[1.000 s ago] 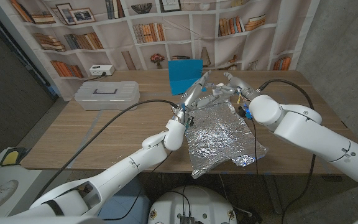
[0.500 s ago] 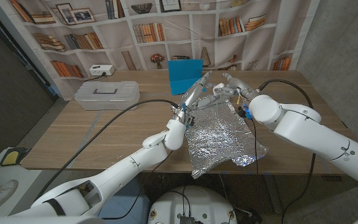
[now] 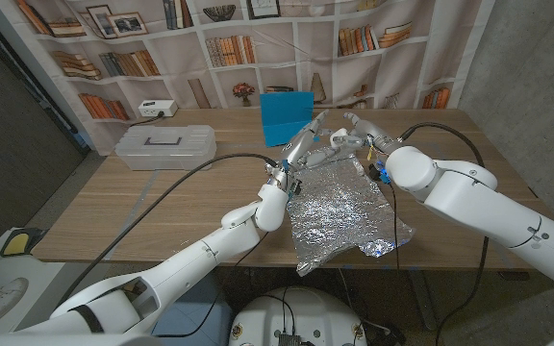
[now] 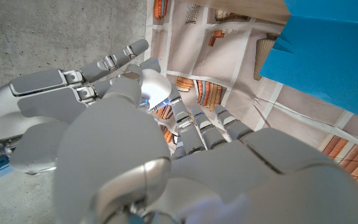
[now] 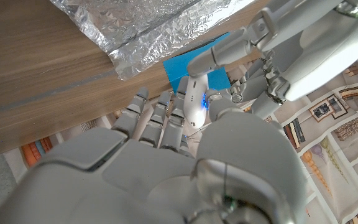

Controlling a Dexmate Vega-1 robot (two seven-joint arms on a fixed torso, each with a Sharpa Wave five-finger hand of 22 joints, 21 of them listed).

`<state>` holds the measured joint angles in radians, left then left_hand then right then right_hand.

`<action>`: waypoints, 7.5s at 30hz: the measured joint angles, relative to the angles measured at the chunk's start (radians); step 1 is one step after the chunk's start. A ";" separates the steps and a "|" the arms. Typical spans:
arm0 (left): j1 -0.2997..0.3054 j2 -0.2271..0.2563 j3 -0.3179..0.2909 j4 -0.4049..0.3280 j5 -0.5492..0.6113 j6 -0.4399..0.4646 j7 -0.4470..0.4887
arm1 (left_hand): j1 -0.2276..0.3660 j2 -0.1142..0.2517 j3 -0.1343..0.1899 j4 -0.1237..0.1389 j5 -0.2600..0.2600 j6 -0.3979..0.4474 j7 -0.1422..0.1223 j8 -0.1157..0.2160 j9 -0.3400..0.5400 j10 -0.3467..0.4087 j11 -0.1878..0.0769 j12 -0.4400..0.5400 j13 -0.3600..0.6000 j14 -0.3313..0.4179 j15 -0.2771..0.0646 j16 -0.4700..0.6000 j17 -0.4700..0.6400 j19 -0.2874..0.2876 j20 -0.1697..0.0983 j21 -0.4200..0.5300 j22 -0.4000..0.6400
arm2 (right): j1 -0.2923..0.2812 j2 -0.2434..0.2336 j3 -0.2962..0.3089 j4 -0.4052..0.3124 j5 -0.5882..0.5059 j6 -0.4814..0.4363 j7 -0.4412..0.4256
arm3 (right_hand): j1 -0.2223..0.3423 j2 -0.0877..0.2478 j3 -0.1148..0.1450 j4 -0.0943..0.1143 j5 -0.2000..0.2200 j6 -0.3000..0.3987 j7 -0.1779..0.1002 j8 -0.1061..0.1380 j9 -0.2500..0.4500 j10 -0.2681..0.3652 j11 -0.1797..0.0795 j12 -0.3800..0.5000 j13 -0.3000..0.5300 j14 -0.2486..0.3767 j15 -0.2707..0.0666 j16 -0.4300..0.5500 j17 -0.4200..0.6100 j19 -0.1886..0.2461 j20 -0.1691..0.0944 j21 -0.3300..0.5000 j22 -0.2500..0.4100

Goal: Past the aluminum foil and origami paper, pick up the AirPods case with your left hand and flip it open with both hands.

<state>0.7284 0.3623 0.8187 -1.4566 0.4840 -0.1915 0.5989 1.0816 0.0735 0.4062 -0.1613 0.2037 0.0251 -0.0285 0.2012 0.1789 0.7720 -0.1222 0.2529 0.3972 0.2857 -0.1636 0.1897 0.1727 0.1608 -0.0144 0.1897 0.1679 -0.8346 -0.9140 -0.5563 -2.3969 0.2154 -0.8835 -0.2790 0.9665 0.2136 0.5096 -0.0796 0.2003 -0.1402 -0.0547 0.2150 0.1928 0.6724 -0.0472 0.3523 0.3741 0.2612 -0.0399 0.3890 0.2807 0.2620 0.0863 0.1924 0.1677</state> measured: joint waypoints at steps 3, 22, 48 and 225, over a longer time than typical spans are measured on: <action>0.000 -0.001 0.001 0.002 -0.001 -0.001 0.000 | 0.000 0.000 0.000 0.000 -0.001 0.000 0.000 0.000 0.000 0.000 0.000 0.000 0.000 0.000 0.000 0.000 0.000 0.000 0.000 0.000 0.000 | -0.004 0.001 0.004 0.000 0.002 0.003 -0.001 | 0.013 -0.003 0.016 0.008 0.003 0.012 0.001 0.000 -0.002 0.002 0.002 0.003 -0.001 0.009 0.001 0.014 0.008 0.002 -0.008 0.000 0.000; -0.001 -0.010 0.005 0.011 0.001 0.010 0.016 | -0.028 -0.009 -0.037 0.012 -0.004 0.004 -0.026 -0.005 0.000 0.016 -0.020 -0.014 0.003 -0.002 0.002 0.000 0.000 0.005 -0.005 0.000 0.000 | -0.005 0.001 0.007 0.020 0.006 0.043 0.007 | 0.041 -0.014 0.029 0.009 -0.005 0.049 0.039 0.008 -0.002 0.013 0.013 0.008 -0.012 0.045 -0.002 0.056 0.028 0.001 -0.019 0.000 0.000; 0.017 -0.023 0.003 0.004 0.007 0.053 0.065 | -0.178 -0.072 -0.112 0.051 -0.027 -0.007 -0.072 -0.014 0.000 -0.035 -0.058 -0.054 -0.014 -0.043 0.050 -0.004 0.002 -0.005 0.013 0.000 0.002 | -0.021 0.006 0.034 0.039 0.036 0.088 0.020 | 0.056 -0.015 0.028 0.009 -0.009 0.051 0.048 -0.001 -0.002 0.018 0.018 0.008 0.000 0.045 -0.002 0.071 0.033 -0.013 -0.026 0.000 0.000; 0.084 0.122 -0.159 -0.292 0.133 0.191 0.125 | -0.414 -0.173 -0.250 0.056 0.101 0.026 -0.102 -0.028 0.010 -0.339 -0.037 -0.031 -0.077 -0.057 0.046 0.004 0.011 0.059 0.105 0.015 0.011 | -0.362 0.170 0.231 0.203 -0.268 0.804 -0.099 | 0.051 -0.017 0.015 0.026 -0.008 0.134 -0.053 -0.005 0.000 -0.009 -0.009 0.018 0.079 -0.032 -0.001 0.079 0.030 -0.027 -0.040 0.004 0.000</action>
<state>0.8129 0.4840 0.6600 -1.7482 0.6170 -0.0004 0.7243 0.6673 -0.0992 0.1563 -0.1052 0.3048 0.0515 -0.1304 0.1728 0.1885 0.4335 -0.1590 0.2218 0.3201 0.2283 -0.1180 0.1936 0.1839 0.2195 0.0908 0.2045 0.1792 -1.1969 -0.7439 -0.3251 -2.1935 -0.0522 -0.0794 -0.3783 1.0176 0.1964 0.5242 -0.0533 0.1920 -0.0066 -0.1079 0.2103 0.1931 0.6637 -0.0558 0.3701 0.4526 0.2290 -0.0407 0.4678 0.3109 0.2354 0.0464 0.1967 0.1678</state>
